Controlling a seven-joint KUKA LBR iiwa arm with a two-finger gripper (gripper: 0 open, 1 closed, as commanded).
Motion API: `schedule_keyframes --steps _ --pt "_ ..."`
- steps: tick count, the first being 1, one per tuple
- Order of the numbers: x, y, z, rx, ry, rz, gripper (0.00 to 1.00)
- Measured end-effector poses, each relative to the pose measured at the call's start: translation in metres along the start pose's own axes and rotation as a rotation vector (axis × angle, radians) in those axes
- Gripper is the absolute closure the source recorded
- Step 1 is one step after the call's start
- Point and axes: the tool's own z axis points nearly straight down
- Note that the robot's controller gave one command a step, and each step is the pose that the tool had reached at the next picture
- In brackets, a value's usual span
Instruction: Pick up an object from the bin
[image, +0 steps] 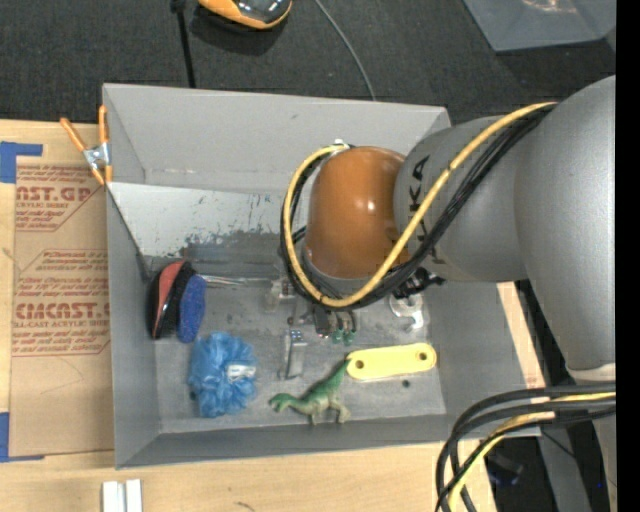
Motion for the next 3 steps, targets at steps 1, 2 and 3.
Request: schedule_keyframes --steps 1,2,3 --pt "-0.002 0.0 -0.004 -0.001 -0.007 0.001 0.0" --pt "-0.003 0.032 0.022 0.001 -0.008 -0.287 0.0" --pt "-0.016 0.062 0.008 -0.001 -0.007 -0.402 0.0"
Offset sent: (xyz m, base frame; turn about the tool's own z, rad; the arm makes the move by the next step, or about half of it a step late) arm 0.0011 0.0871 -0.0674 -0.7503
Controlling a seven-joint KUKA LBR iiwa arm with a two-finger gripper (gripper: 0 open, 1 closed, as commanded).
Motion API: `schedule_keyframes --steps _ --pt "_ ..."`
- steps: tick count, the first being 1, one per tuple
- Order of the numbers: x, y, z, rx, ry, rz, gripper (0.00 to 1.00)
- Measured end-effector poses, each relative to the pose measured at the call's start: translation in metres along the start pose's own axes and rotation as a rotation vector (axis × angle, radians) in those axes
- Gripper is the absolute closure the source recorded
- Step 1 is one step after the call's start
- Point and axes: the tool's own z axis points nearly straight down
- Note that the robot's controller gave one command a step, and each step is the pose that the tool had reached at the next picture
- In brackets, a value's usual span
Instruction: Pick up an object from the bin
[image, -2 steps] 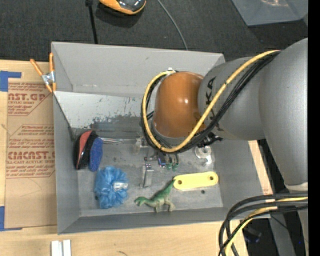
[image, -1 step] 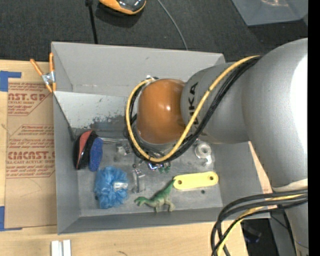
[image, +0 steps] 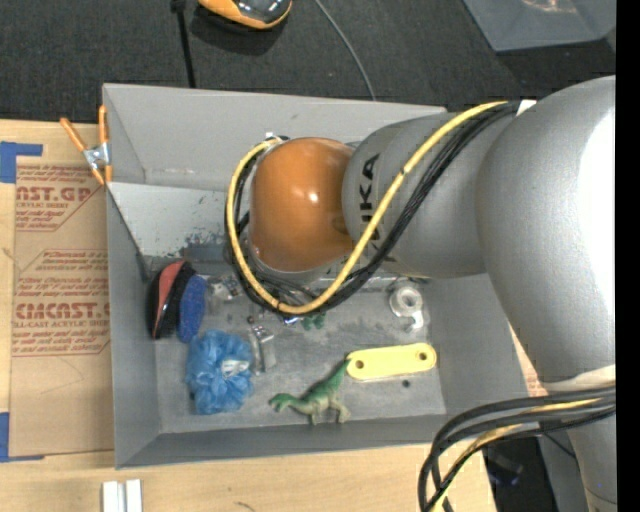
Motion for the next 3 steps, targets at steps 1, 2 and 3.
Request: schedule_keyframes --steps 1,2,3 --pt "-0.008 0.021 0.013 0.003 -0.002 -0.052 0.0" --pt "-0.049 0.017 0.051 0.016 0.007 -0.408 0.0" --pt "-0.034 0.022 0.043 0.001 -0.002 -0.408 1.0"
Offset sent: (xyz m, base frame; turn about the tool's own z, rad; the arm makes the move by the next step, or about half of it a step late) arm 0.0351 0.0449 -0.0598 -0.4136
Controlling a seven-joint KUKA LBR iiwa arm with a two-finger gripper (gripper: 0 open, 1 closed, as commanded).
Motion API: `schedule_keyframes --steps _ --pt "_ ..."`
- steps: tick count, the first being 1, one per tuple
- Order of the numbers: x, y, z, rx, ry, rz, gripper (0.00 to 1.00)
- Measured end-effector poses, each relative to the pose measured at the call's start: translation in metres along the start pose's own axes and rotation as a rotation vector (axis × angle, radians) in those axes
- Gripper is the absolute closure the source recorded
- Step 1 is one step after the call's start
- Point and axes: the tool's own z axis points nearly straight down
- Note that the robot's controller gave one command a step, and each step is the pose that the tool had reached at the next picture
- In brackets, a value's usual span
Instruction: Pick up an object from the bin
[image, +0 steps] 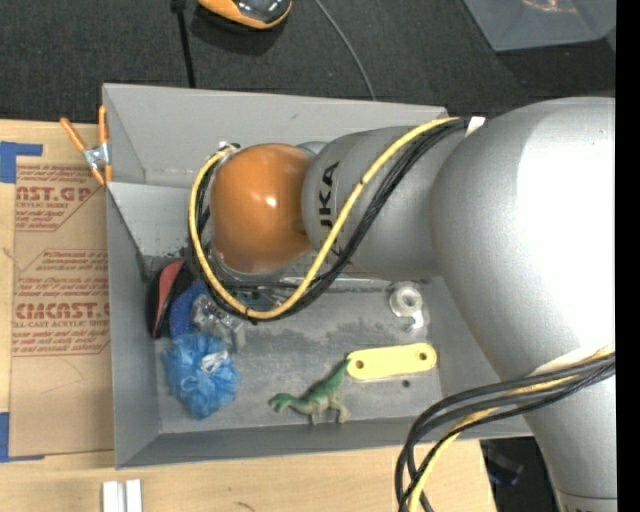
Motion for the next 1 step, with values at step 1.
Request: schedule_keyframes --steps 1 --pt "-0.0001 0.0001 0.0 0.0 0.0 0.0 1.0"
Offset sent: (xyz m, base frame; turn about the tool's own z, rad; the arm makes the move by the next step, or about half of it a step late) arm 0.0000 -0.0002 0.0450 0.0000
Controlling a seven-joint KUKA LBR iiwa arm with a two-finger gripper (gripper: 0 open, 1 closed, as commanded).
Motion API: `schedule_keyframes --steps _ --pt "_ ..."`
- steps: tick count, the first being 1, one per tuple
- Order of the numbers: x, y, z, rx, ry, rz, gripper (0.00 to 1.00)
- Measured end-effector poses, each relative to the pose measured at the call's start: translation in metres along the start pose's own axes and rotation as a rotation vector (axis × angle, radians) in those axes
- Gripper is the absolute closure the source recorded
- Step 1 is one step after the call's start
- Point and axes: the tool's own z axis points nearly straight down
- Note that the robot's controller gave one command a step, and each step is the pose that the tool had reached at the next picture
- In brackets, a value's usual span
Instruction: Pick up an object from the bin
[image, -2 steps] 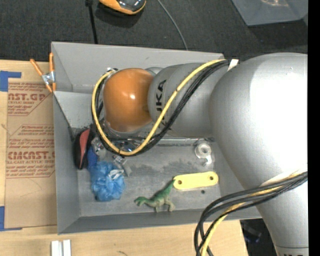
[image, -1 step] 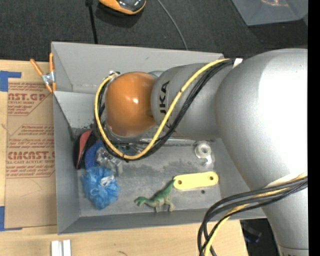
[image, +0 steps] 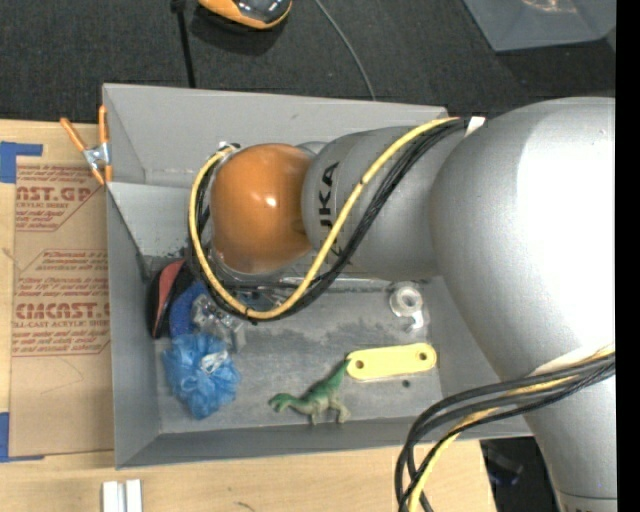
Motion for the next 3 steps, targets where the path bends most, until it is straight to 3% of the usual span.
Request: schedule_keyframes --steps 3 --pt "0.001 0.002 -0.035 -0.004 0.006 0.0 1.0"
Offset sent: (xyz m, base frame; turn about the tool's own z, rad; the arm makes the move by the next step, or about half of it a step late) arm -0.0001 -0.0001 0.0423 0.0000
